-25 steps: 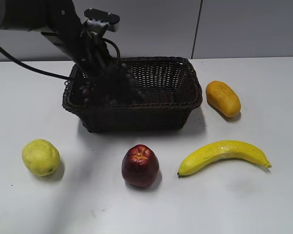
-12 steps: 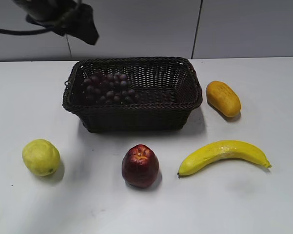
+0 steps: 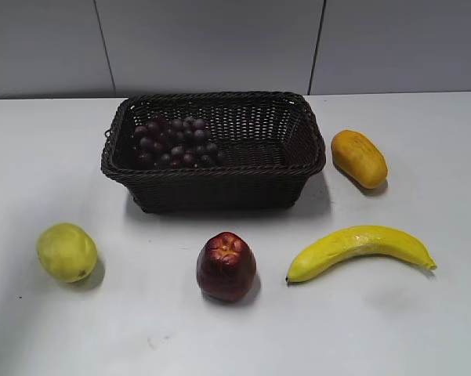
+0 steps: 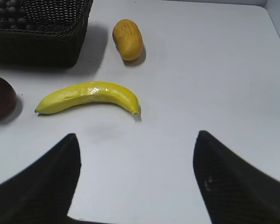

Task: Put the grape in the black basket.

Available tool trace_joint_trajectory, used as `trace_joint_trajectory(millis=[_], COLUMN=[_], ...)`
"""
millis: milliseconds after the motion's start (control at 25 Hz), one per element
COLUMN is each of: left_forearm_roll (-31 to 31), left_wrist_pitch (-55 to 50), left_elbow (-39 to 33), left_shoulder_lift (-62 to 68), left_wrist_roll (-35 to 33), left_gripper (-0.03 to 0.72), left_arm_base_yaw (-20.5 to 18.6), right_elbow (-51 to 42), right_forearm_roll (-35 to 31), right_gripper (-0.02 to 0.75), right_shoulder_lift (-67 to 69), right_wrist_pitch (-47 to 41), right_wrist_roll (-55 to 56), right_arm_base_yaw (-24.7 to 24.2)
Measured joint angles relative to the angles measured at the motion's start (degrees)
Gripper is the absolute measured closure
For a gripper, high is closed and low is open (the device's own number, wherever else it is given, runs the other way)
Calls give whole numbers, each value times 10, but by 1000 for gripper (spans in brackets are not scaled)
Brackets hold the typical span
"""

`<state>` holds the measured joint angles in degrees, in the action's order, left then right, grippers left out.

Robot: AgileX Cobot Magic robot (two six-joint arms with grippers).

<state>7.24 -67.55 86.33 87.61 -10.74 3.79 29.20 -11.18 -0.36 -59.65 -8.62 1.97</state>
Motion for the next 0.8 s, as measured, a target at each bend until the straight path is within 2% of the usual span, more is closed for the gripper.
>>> trace_joint_trajectory(millis=[120, 320, 560, 800], left_forearm_roll=[-1, -4, -4, -7], left_wrist_pitch=[-17, -20, -12, 47], left_elbow=[0, -54, -217, -373], left_shoulder_lift=[-9, -58, -199, -371], left_wrist_roll=[9, 18, 20, 22], left_gripper=[95, 104, 111, 111], left_arm_base_yaw=[-27, -31, -31, -31], right_elbow=[0, 0, 0, 0], right_forearm_roll=[0, 0, 0, 0], right_gripper=[166, 166, 166, 166], right_shoulder_lift=[0, 0, 0, 0], right_wrist_pitch=[0, 0, 0, 0], right_wrist_roll=[0, 0, 0, 0], right_arm_base_yaw=[0, 0, 0, 0])
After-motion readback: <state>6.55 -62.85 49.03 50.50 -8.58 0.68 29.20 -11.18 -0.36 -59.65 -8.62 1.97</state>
